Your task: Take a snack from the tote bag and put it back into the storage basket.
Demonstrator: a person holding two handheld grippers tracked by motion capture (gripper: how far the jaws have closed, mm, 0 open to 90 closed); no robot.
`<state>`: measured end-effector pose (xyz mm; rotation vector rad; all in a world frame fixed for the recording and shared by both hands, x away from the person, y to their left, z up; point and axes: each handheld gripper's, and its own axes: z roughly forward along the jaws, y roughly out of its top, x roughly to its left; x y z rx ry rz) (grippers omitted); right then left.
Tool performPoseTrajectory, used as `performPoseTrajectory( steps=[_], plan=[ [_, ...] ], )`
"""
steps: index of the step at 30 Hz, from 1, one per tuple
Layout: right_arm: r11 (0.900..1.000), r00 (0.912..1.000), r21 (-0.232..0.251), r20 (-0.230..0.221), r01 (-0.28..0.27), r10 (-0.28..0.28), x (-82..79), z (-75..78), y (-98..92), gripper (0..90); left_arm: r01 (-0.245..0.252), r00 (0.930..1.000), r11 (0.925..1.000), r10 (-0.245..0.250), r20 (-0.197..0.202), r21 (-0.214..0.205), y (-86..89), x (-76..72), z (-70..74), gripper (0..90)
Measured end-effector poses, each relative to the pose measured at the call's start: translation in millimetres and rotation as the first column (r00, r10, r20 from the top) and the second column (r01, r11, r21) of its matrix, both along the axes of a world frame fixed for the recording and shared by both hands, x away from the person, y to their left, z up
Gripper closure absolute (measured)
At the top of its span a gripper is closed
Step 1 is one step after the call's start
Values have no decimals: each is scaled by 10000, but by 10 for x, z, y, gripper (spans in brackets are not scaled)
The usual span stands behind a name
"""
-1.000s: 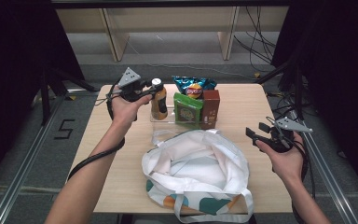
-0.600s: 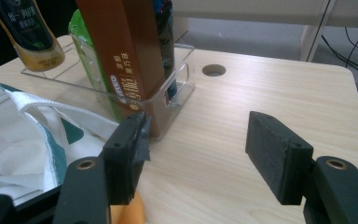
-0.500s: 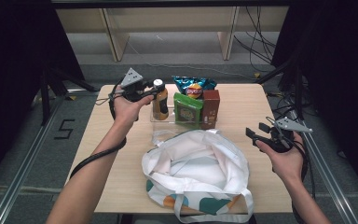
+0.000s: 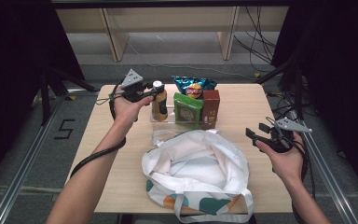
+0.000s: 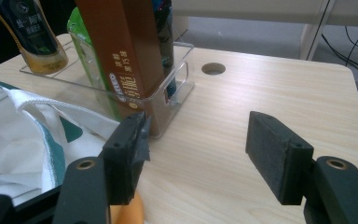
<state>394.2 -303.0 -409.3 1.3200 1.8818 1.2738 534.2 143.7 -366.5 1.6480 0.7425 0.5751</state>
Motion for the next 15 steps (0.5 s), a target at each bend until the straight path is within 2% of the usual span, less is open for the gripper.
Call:
performPoseTrajectory(
  steps=[12, 14, 15],
  plan=[
    [9999, 10000, 81, -29, -74, 74, -4, -3, 9, 394, 7, 9999, 10000, -6, -154, 46, -13, 6, -72, 589],
    [9998, 9999, 211, -146, -11, 14, -9, 1, 19, 394, 32, 9998, 9999, -30, -174, 98, -18, 9, -85, 589],
    [9999, 9996, 103, -265, 94, -91, -17, 4, 17, 394, 33, 9999, 10000, -32, -165, 83, -20, 14, -99, 589]
  ],
)
